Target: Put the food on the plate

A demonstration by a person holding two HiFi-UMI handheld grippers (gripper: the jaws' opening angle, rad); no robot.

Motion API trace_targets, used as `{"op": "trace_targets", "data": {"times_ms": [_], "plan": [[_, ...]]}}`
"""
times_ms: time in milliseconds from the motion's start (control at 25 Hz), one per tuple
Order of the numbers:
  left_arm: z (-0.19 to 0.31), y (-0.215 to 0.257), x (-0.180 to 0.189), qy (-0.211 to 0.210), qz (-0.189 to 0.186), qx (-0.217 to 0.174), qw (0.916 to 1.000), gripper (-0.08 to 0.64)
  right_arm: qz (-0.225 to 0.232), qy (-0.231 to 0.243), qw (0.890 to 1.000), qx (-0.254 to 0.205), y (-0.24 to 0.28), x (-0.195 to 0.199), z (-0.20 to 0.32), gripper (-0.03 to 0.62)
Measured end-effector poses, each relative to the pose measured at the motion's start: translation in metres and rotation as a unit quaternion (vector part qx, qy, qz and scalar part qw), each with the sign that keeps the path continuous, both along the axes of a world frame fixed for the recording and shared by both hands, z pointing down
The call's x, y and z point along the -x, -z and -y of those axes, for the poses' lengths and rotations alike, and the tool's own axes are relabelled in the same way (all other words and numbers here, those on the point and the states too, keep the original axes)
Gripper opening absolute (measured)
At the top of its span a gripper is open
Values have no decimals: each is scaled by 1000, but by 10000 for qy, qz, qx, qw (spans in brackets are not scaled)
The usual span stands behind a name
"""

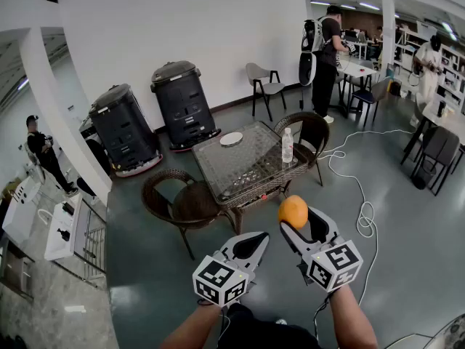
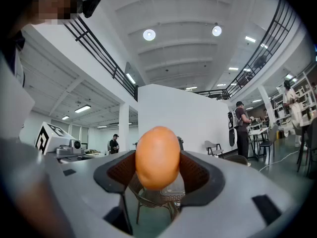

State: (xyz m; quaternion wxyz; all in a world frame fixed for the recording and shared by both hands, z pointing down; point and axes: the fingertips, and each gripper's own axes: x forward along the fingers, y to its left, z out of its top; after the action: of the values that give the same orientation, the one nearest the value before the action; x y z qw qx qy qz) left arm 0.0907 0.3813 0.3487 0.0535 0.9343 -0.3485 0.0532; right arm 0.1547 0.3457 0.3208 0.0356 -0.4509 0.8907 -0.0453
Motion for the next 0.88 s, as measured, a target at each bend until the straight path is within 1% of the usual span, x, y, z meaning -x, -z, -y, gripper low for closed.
{"op": "trace_targets", "data": {"times_ms": [640, 880], "plan": [[-1, 1, 2, -3, -2, -16, 10000, 9, -23, 45, 10000, 71, 0, 0, 1, 285], [3, -4, -3, 38, 11, 35, 10000, 9, -6, 76, 9999, 136, -6, -7, 5, 287]]}}
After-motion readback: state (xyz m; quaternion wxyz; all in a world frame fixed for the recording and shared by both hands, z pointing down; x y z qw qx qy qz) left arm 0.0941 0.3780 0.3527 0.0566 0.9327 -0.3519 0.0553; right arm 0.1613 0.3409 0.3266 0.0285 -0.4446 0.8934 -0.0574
